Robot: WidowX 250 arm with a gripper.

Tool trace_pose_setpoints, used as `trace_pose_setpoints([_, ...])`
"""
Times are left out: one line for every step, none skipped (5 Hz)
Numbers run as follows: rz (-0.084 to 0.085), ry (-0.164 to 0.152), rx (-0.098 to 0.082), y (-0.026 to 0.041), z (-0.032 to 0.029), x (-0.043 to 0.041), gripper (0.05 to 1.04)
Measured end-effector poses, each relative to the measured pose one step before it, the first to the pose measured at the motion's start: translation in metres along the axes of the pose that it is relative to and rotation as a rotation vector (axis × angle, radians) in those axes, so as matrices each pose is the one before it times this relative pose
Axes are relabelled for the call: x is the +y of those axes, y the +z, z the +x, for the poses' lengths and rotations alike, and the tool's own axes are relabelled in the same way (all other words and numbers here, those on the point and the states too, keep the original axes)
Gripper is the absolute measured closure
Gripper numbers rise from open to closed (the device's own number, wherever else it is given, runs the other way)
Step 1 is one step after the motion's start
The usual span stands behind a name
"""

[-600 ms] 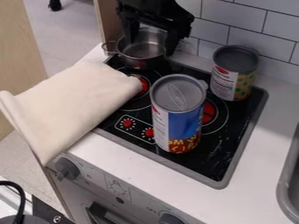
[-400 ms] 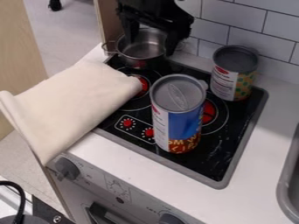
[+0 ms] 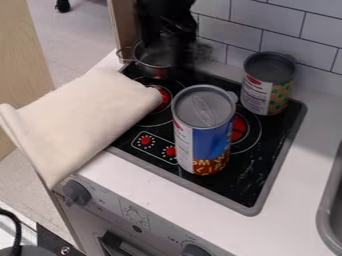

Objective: Move the blue can to the right bottom corner of the burner

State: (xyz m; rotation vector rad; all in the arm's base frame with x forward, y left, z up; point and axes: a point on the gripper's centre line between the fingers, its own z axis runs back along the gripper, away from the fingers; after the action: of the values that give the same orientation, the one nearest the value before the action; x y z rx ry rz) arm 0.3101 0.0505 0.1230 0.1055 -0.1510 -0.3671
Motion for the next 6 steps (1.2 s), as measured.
trace_pose_setpoints([-0.0026,-0.2621,0.0604,0.00013,-0.00177,0.01249,0.083])
trace_pose_setpoints([-0.0884,-0.2626,0.0383,-0.00732,-0.00843,-0.00048,0.083])
trace_pose_setpoints([-0.0313,-0.2413,-0.0007,-0.01405,-0.01057,-0.01186,0.082])
trace_pose_setpoints([-0.0259,-0.1201,0.0120,-0.00155,-0.00384,-0.00948,0.083])
trace_pose_setpoints([0.0340,-0.0874,-0.0327,0.00079,0.00068,-0.02188,0.082])
trace_pose_setpoints([-0.0155,-0.0570,0.0069,0.00021,0.01033,-0.00708,0.083])
